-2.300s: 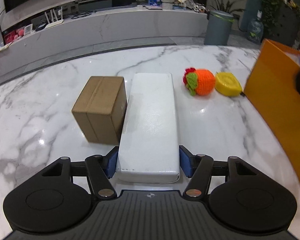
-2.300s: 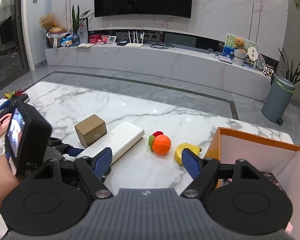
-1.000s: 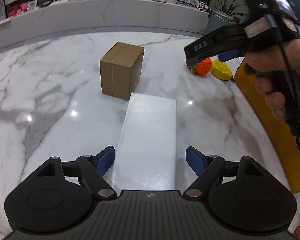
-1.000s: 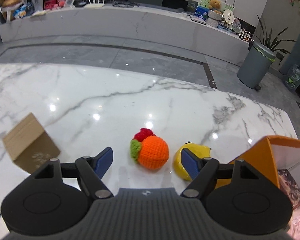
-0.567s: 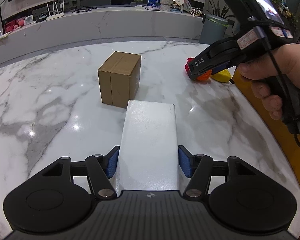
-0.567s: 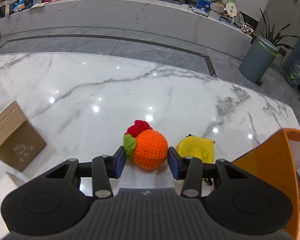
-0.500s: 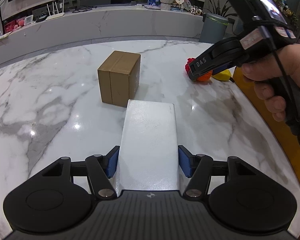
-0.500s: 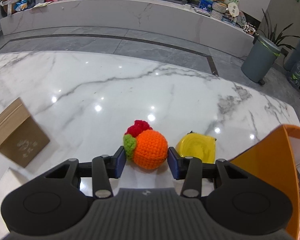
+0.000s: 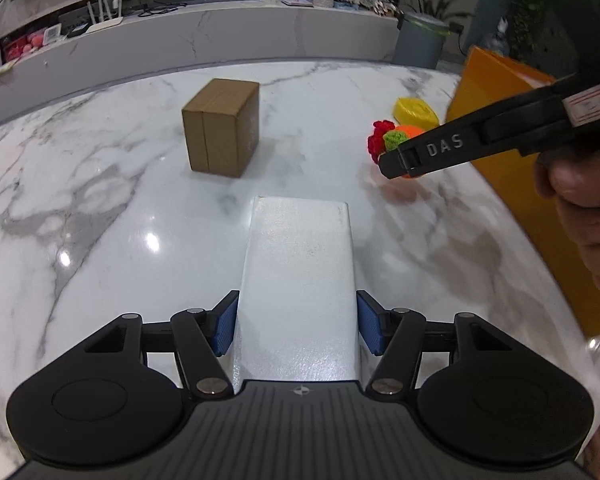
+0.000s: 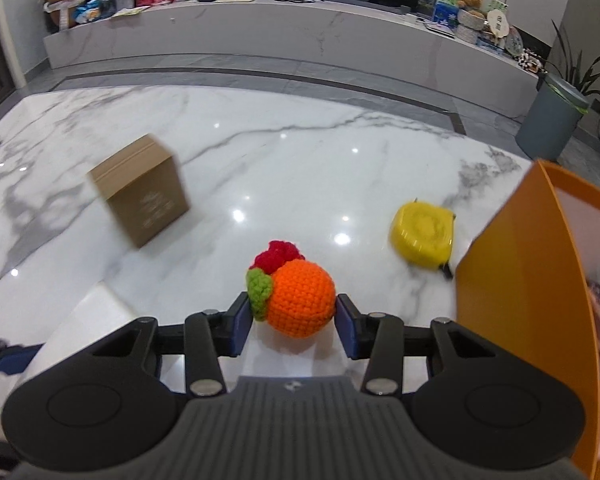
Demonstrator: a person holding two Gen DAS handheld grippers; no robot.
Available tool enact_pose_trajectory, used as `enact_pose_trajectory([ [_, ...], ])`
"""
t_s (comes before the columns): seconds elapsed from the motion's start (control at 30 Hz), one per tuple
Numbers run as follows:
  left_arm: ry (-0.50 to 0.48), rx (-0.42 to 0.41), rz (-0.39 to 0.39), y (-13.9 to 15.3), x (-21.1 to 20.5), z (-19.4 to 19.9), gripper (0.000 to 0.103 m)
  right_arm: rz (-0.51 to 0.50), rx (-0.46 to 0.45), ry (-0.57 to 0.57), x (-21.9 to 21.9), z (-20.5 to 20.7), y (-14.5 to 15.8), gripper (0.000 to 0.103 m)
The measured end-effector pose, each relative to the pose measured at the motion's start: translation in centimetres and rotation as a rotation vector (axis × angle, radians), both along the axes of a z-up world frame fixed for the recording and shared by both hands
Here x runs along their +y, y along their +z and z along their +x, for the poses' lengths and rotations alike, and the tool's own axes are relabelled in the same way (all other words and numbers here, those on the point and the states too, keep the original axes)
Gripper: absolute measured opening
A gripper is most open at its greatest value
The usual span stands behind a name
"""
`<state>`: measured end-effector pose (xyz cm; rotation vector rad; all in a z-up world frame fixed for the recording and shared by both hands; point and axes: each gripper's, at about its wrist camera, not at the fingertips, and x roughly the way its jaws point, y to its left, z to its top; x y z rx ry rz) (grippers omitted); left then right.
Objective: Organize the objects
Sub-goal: 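Carry the white box and crocheted orange up over the orange-rimmed box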
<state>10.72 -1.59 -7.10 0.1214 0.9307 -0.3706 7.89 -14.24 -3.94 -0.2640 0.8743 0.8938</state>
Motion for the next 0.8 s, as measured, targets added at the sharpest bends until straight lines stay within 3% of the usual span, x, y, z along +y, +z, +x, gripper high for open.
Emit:
enact_pose_trajectory([
  [0.4, 0.008, 0.012, 0.071, 0.8, -0.7, -3.6, 0.068, 0.059, 0.011, -0.005, -5.3, -4.4, 1.8, 0.046],
  [0.63, 0.040, -0.022, 0.031, 4.1, -0.7, -4.0, 0.068, 0.118, -0.005, -0.002, -8.4, -5.0, 4.1, 0.046],
  [0.8, 0.010, -0.056, 0.016, 6.8, -2.3, -4.0, 0.068, 0.162, -0.022, -0.012, -10.6, -4.9, 5.8, 0.046],
])
